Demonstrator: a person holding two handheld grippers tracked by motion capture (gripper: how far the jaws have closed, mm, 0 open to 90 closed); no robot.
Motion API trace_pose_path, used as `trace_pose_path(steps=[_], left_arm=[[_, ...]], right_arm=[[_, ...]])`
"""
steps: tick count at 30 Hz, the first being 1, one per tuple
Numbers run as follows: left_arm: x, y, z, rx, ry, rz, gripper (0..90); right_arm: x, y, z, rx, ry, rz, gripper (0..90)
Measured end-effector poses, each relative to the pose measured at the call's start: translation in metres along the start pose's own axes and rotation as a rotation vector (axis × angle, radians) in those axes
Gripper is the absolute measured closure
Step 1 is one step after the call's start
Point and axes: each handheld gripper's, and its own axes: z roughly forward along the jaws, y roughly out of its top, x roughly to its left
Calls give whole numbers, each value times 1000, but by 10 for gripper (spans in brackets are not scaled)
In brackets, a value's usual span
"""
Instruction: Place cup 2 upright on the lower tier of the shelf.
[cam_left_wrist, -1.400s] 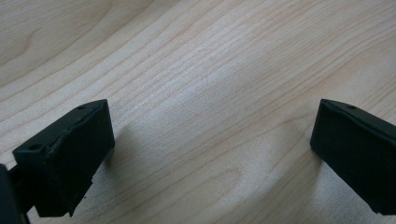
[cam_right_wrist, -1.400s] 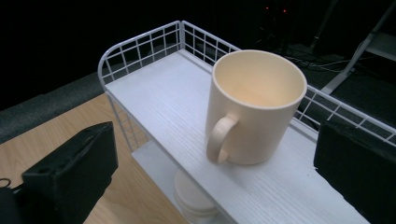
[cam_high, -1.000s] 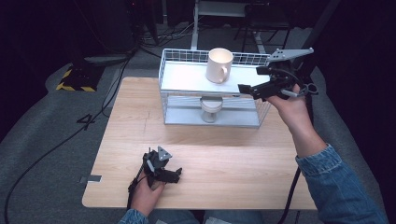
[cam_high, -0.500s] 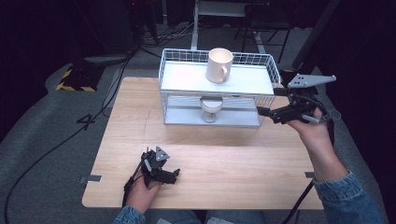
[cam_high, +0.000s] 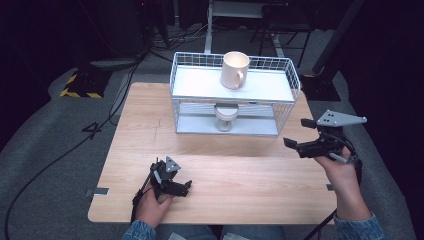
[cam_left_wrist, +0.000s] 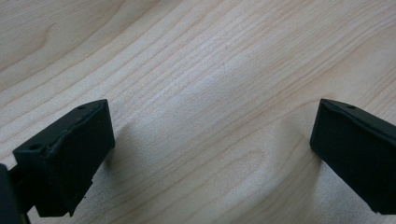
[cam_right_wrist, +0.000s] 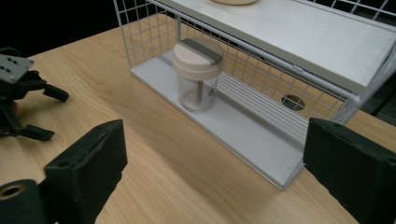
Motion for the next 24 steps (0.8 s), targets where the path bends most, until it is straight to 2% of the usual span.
trace_pose_path(steps=[3, 5, 7, 8, 13, 20, 24], left_arm=[[0, 0, 0, 0, 1, 0, 3], [0, 0, 0, -1, 2, 0, 3], [0, 0, 0, 0, 2, 0, 4], [0, 0, 0, -1, 3, 0, 3], [0, 0, 0, -1, 7, 1, 4], [0, 1, 0, -1, 8, 1, 4], [0, 1, 0, -1, 9, 1, 4]], right_arm=[[0, -11, 2, 15, -9, 7, 97], [0, -27, 5, 25, 3, 43, 107], [0, -32, 7, 32, -5, 49, 107], [0, -43, 10, 52, -13, 62, 107], [-1, -65, 16, 65, -6, 89, 107], [-3, -88, 19, 61, -12, 121, 103], [-2, -96, 24, 87, -17, 120, 103]])
